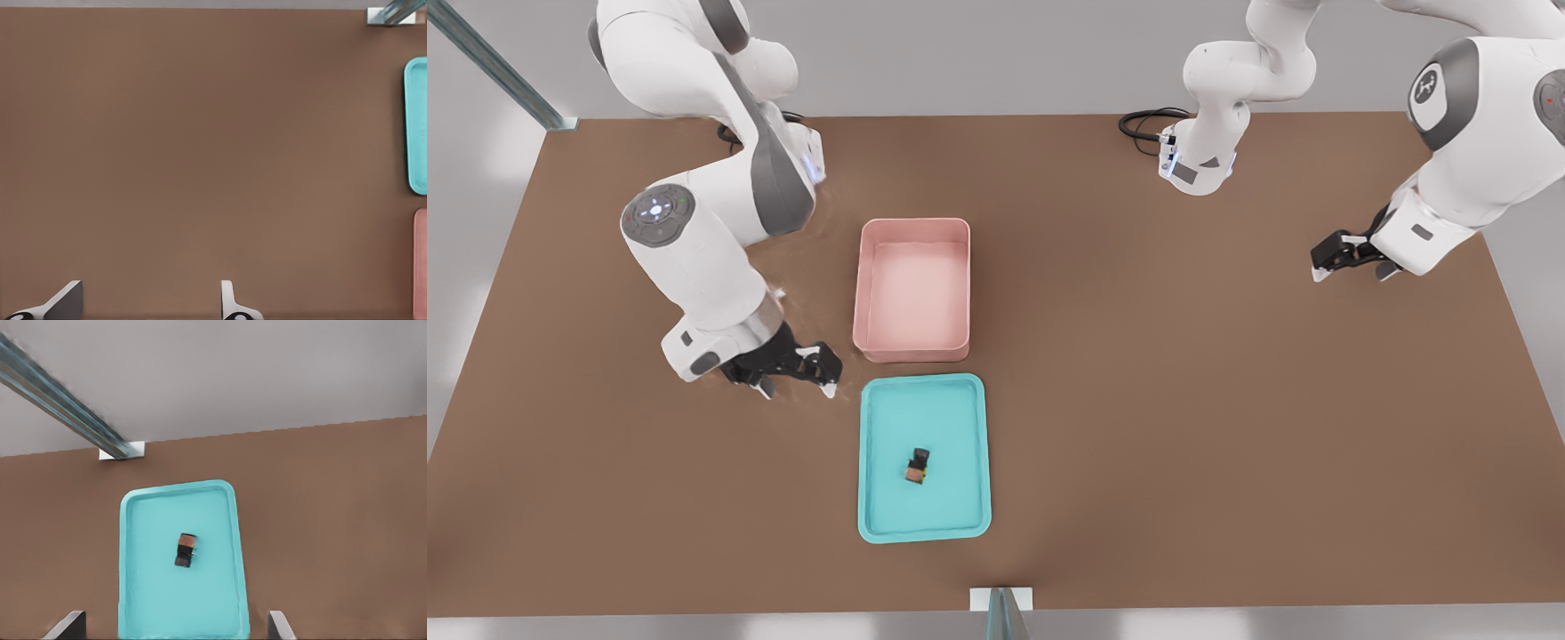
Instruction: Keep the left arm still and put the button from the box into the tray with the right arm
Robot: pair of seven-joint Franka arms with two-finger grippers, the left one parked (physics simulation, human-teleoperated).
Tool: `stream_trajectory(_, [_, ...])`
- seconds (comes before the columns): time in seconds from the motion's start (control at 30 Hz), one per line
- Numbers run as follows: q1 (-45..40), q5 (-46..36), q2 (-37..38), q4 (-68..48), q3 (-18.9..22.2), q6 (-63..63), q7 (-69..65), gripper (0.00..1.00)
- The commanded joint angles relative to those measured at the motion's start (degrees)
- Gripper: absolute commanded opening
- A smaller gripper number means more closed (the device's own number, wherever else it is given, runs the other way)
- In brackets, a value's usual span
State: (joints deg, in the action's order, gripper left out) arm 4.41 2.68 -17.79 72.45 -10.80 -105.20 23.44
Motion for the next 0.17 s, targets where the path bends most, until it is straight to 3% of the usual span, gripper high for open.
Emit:
stream_trajectory(0.0, [-8.45, 0.13, 3.90, 1.30, 1.04, 23.11, -28.71, 1.00])
stream_trajectory(0.13, [-8.36, 0.13, 3.46, 1.12, 0.78, 21.79, -29.41, 1.00])
